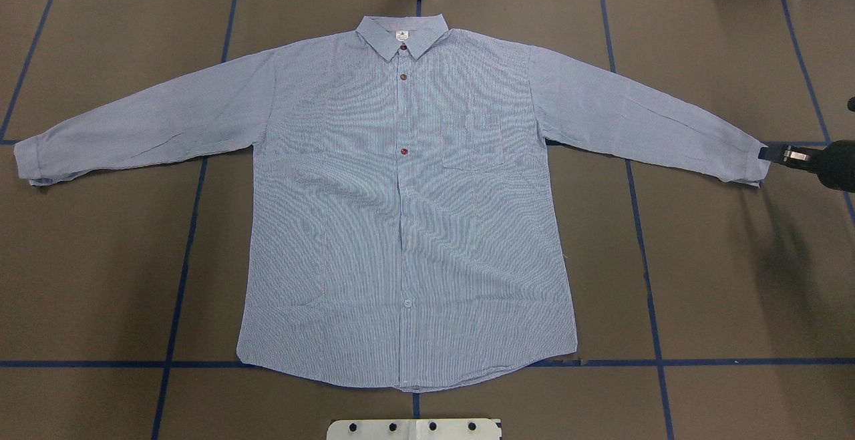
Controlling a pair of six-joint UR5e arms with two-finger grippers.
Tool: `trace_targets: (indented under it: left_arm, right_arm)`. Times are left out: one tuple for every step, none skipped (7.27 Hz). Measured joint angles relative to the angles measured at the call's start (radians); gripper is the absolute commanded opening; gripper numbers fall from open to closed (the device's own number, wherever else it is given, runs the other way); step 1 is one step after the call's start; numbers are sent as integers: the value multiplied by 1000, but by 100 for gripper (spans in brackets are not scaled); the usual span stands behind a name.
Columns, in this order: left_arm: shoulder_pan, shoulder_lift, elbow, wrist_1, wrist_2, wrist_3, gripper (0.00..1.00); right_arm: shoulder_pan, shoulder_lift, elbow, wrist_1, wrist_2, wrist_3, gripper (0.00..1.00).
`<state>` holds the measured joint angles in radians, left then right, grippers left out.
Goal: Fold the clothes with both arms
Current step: 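Lower the right gripper onto the sleeve cuff nearest it and grasp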
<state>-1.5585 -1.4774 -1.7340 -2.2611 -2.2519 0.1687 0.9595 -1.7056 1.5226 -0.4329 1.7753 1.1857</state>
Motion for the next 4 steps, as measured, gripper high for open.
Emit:
trace_targets:
  left_arm:
    - [0,0,4,-5,0,0,100]
    - [0,0,5,-7,0,0,100]
    - [0,0,5,-7,0,0,100]
    - [0,0,5,-8,0,0,100]
  right_arm:
    - [-22,0,-5,0,-27,18,49]
    - [-47,-2,-13,1,-58,32,49]
    - [-69,-2,-27,3,-87,39,49]
    - [-83,-1,-39,4,-107,41,50]
